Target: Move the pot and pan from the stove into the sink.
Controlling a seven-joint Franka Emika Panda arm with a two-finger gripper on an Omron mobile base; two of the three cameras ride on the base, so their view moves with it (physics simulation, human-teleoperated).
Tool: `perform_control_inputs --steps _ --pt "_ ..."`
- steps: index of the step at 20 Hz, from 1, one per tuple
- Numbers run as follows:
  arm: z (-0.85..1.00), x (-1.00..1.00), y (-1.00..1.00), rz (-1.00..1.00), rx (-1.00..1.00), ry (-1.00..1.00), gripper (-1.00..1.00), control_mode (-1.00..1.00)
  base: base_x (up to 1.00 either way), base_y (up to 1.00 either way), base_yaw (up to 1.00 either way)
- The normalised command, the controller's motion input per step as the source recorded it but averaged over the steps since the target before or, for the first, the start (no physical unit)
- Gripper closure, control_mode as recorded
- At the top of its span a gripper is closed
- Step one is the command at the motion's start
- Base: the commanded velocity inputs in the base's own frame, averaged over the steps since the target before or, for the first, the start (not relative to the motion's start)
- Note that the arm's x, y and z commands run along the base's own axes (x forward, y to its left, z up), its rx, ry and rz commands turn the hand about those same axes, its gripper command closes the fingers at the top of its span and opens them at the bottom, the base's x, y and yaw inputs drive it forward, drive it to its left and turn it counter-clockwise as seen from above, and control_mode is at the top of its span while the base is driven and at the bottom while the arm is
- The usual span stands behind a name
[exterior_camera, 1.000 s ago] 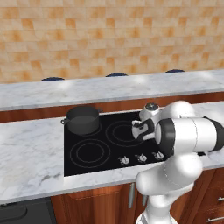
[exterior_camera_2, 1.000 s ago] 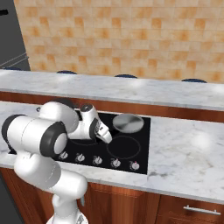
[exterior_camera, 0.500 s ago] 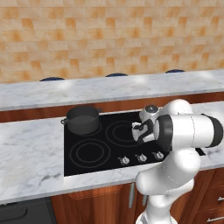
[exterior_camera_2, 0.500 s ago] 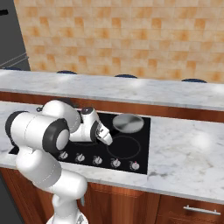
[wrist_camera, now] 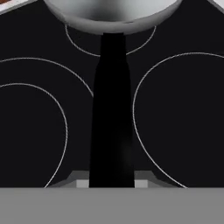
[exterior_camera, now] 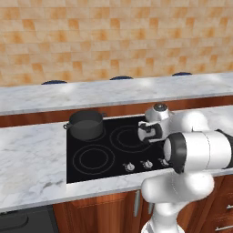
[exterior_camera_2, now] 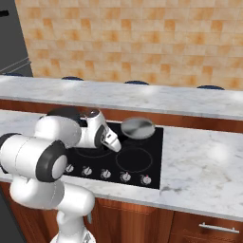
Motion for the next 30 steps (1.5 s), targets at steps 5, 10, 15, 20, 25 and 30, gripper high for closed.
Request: perform_control_inputs --steps 5,10,15,20,25,30 --pt "0.83 -0.3 0.0 0.11 0.0 0.06 1.0 -1.0 0.0 0.0 0.0" --pt "0.65 -0.58 0.05 0.22 -0.02 0.04 1.0 -1.0 0.0 0.0 0.0" --pt "0.52 -0.74 0.01 0.23 -0.04 0.0 1.0 -1.0 0.0 0.0 0.0" --pt "0.37 -0.83 0.0 0.21 -0.03 0.0 1.0 -1.0 0.0 0.0 0.0" --pt "0.18 -0.87 -0.01 0.19 -0.02 -0.02 1.0 -1.0 0.0 0.0 0.0" --pt "0.09 -0.88 -0.07 0.17 -0.01 -0.07 1.0 -1.0 0.0 0.0 0.0"
